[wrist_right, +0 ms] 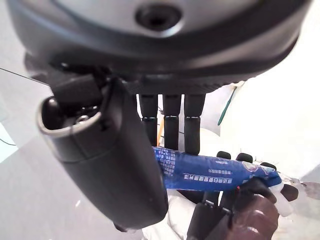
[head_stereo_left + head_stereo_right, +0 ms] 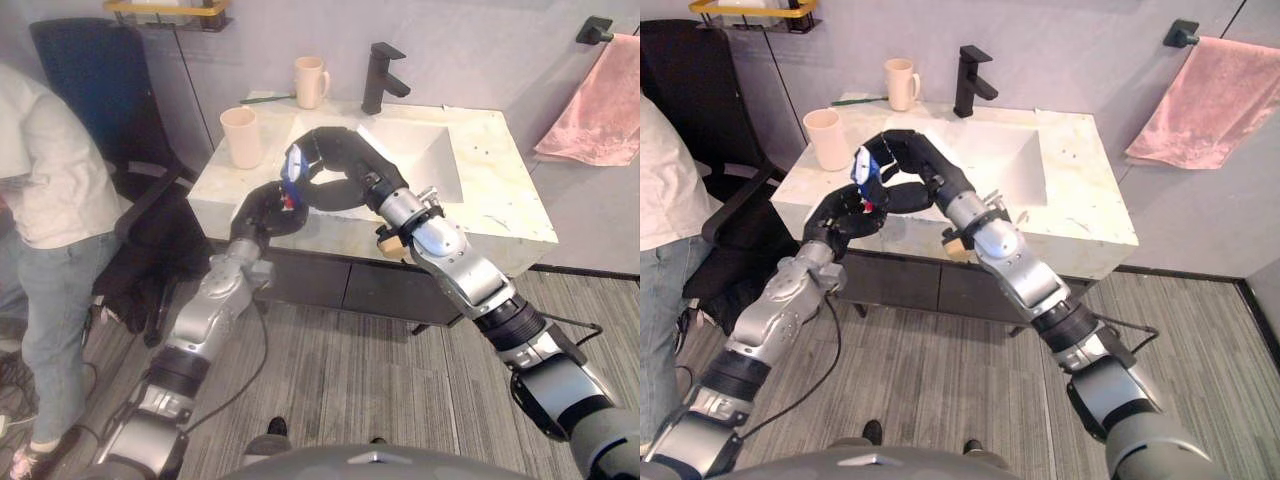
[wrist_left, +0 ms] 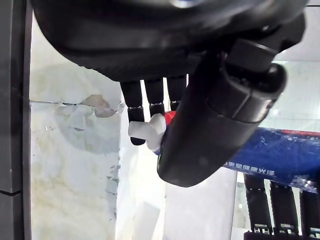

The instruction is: Organize the bathroom.

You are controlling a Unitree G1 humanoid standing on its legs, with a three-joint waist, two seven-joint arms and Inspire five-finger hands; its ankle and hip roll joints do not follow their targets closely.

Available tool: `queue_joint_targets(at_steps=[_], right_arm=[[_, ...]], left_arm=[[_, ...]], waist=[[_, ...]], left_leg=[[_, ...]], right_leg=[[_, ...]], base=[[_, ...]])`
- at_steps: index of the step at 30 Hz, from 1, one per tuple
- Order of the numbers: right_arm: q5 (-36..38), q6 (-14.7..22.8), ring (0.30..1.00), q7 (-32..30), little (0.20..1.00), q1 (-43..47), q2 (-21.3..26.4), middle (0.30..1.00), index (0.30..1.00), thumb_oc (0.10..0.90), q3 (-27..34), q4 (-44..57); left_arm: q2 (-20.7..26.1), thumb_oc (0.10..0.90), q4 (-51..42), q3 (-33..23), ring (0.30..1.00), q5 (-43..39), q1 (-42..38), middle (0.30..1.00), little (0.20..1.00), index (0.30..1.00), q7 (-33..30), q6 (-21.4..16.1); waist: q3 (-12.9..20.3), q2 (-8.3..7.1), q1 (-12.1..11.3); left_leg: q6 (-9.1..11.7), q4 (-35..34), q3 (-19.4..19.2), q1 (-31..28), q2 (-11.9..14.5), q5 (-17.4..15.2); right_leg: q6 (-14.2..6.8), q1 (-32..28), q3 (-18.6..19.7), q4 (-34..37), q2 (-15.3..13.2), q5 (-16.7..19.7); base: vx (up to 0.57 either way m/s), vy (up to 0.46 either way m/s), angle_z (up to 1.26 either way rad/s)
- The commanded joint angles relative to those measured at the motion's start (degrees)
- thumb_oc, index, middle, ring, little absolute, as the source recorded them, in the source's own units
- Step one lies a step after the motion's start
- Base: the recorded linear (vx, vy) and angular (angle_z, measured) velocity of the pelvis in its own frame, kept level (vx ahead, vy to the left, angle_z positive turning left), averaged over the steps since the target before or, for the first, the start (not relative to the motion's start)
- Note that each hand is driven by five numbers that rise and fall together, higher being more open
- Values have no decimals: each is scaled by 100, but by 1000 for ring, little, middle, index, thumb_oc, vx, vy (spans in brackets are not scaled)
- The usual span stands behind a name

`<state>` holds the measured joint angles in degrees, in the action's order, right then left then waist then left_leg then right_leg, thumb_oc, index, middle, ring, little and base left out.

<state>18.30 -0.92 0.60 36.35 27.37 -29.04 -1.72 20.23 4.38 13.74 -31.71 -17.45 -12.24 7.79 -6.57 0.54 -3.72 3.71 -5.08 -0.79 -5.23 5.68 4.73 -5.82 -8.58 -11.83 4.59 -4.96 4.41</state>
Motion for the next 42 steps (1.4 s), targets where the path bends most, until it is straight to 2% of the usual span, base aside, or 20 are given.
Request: queue_joint_targets(at_steps=[1,6,9,16,17,20,24,26,29,30,31,32,33,35,36,37,40,42], right_arm=[[-93,565,300,2,300,658,-164,300,300,400,341,421],[-240,613,300,-229,300,756,-44,300,300,400,445,416],[-520,686,300,-538,300,926,119,300,300,400,653,452],[-801,857,300,-1018,300,1220,326,300,300,400,756,285],[-1004,1006,300,-1164,300,1389,496,300,300,400,805,233],[-1170,1105,300,-1406,300,1552,599,300,300,400,832,185],[-1583,1445,300,-1953,300,1882,823,300,300,400,894,-20],[-1766,1610,300,-2329,300,2084,977,300,300,400,908,-216],[-2197,1822,300,-2957,300,2246,1059,300,300,400,963,-593],[-2434,1874,300,-3303,300,2295,1067,300,300,400,1017,-703],[-2498,1881,300,-3402,300,2296,1072,300,300,400,1050,-731],[-2567,1885,300,-3550,300,2347,1076,300,300,400,1118,-807],[-2564,1877,300,-3566,300,2366,1073,300,300,400,1115,-824],[-2501,1768,300,-3675,300,2536,1081,300,300,400,1039,-916],[-2410,1713,300,-3743,300,2712,1075,300,300,400,928,-1079],[-2317,1811,300,-3798,300,2845,1093,300,300,400,803,-1286],[-2221,1872,300,-3721,300,2868,1087,300,300,400,731,-1445],[-2250,1885,300,-3603,300,2860,1070,300,300,400,745,-1506]], left_arm=[[316,800,158,-652,900,546,-538,900,900,900,-685,-810],[438,800,16,-931,900,983,-214,900,900,900,-865,-968],[582,800,-214,-1276,900,1469,210,900,900,900,-1131,-1215],[764,800,-452,-1648,900,1795,617,900,900,900,-1247,-1556],[828,800,-599,-1730,900,1886,852,900,900,900,-1125,-1622],[873,800,-665,-1743,900,1880,1003,900,900,900,-1014,-1619],[927,800,-652,-1644,900,1666,1220,900,900,900,-795,-1600],[946,800,-621,-1607,900,1503,1308,900,900,900,-638,-1621],[969,800,-638,-1475,900,1407,1342,900,900,900,-465,-1649],[967,800,-706,-1390,900,1420,1357,900,900,900,-455,-1633],[969,800,-727,-1369,900,1441,1375,900,900,900,-439,-1621],[969,800,-735,-1305,900,1486,1430,900,900,900,-466,-1589],[968,800,-732,-1298,900,1479,1434,900,900,900,-471,-1577],[970,800,-655,-1185,900,1420,1397,900,900,900,-538,-1578],[955,800,-577,-1097,900,1411,1351,900,900,900,-571,-1586],[967,800,-549,-1026,900,1365,1375,900,900,900,-617,-1627],[949,800,-531,-946,900,1355,1497,900,900,900,-631,-1758],[951,800,-491,-941,900,1313,1549,900,900,900,-602,-1836]], waist=[[583,-313,-54],[561,-359,-190],[555,-432,-380],[553,-522,-622],[560,-557,-736],[573,-587,-815],[597,-656,-952],[600,-702,-1011],[510,-732,-1056],[420,-634,-1023],[390,-592,-1004],[332,-515,-921],[330,-505,-921],[303,-483,-808],[311,-476,-729],[281,-515,-647],[195,-533,-543],[185,-531,-528]], left_leg=[[-9,23,275,42,62,-157],[-17,43,383,60,17,-174],[-25,53,536,92,-69,-200],[-49,97,797,164,-223,-220],[-64,111,886,184,-279,-225],[-106,146,986,220,-361,-236],[-235,162,1196,278,-563,-236],[-336,171,1295,316,-727,-234],[-559,259,1465,338,-1062,-277],[-642,319,1571,281,-1146,-307],[-667,343,1600,256,-1158,-326],[-705,363,1622,182,-1174,-361],[-704,355,1609,174,-1166,-367],[-692,273,1575,76,-1151,-369],[-657,204,1559,1,-1126,-421],[-622,172,1551,-93,-1194,-524],[-679,220,1649,-266,-1330,-716],[-707,222,1716,-319,-1343,-729]], right_leg=[[270,23,195,-385,-100,-722],[285,-30,128,-396,-115,-746],[274,-105,56,-369,-145,-742],[225,-198,-62,-346,-215,-719],[193,-237,-96,-338,-247,-702],[148,-274,-131,-342,-301,-686],[4,-304,-175,-450,-434,-608],[-75,-263,-158,-653,-588,-355],[-165,-36,-58,-1566,-946,413],[-170,308,88,-2297,-1068,723],[-149,440,149,-2496,-1068,738],[-74,770,358,-2743,-951,663],[-62,818,396,-2778,-928,645],[0,1106,580,-2534,-544,382],[57,1267,583,-2056,-295,181],[20,1473,614,-1312,0,158],[-22,1764,774,-682,329,540],[29,1725,864,-641,399,553]], base=[[1,35,3],[3,38,10],[4,57,15],[7,92,23],[21,146,30],[23,150,22],[21,179,27],[25,230,26],[34,283,39],[48,256,43],[88,267,49],[70,132,35],[87,100,30],[94,25,19],[161,-18,7],[189,-41,-5],[175,-43,9],[172,-62,26]])
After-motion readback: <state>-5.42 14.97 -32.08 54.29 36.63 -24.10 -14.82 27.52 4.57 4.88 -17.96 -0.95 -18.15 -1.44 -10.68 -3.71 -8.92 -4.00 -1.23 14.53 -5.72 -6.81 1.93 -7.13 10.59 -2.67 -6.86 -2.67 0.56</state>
